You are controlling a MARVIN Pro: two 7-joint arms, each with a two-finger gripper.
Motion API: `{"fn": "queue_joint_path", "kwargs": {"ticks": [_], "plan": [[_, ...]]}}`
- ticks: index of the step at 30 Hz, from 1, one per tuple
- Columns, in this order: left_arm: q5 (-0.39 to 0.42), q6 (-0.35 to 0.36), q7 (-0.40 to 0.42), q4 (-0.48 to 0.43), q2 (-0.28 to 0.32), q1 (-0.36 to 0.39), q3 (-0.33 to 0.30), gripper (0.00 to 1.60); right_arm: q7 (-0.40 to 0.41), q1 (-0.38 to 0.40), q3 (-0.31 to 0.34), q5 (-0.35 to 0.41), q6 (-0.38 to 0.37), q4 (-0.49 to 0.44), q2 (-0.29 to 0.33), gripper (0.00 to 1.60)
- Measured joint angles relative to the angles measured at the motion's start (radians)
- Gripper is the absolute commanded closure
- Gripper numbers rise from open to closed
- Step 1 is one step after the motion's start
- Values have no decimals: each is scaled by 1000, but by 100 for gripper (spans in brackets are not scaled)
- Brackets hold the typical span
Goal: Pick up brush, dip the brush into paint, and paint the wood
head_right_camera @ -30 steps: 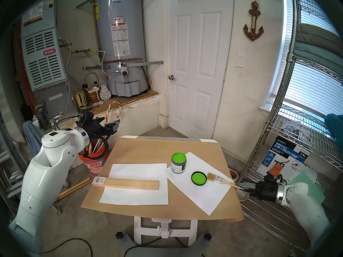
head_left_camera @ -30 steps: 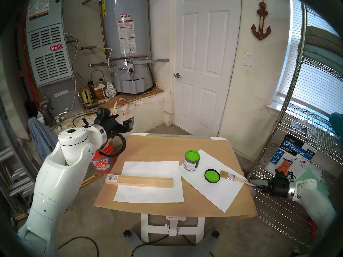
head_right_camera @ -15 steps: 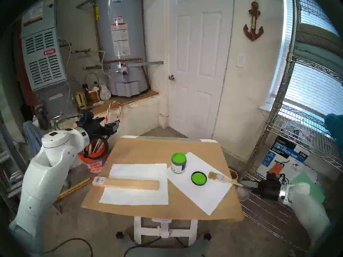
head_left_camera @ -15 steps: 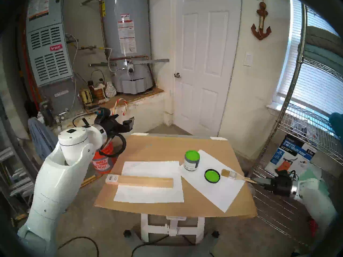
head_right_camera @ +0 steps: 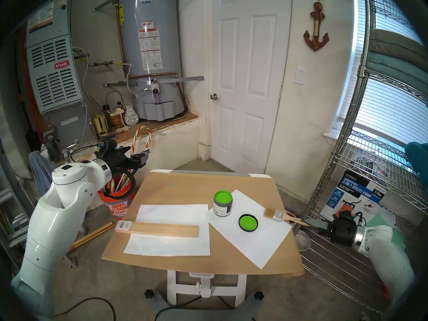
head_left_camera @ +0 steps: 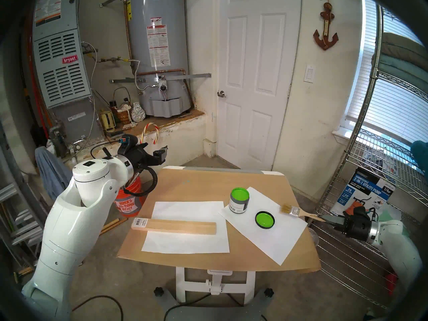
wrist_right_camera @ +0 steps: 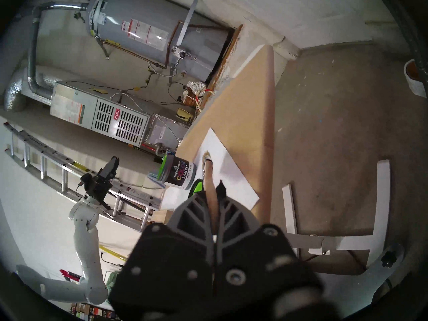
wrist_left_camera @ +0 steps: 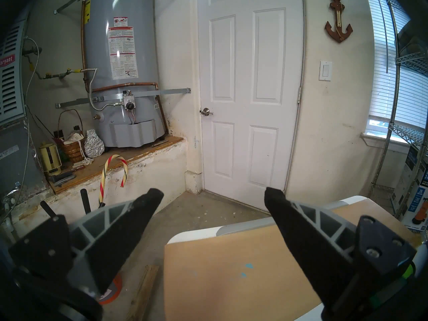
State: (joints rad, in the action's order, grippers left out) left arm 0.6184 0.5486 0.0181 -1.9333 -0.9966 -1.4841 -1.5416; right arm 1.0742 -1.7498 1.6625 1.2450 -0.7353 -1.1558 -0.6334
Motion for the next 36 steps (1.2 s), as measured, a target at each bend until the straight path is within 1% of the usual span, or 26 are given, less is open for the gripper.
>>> {"fn": "queue_joint_path", "kwargs": {"ticks": [7,12,17,22,26,29,31,33,36], "plan": [[0,0,0,0,0,0,0,0,3,30,14,-10,21,-37,19,160],[0,0,0,1,0,0,0,0,-6,71,16,-25,24,-100,39,160],[0,0,0,1,0,0,0,0,-39,118,17,-59,26,-175,65,160],[0,0,0,1,0,0,0,0,-74,158,17,-93,24,-226,91,160],[0,0,0,1,0,0,0,0,-121,203,3,-134,22,-278,119,160],[0,0,0,1,0,0,0,0,-140,222,-7,-150,21,-301,128,160],[0,0,0,1,0,0,0,0,-170,255,-28,-173,19,-346,138,160],[0,0,0,1,0,0,0,0,-176,262,-33,-177,17,-357,139,160],[0,0,0,1,0,0,0,0,-209,298,-59,-196,12,-408,141,160]]}}
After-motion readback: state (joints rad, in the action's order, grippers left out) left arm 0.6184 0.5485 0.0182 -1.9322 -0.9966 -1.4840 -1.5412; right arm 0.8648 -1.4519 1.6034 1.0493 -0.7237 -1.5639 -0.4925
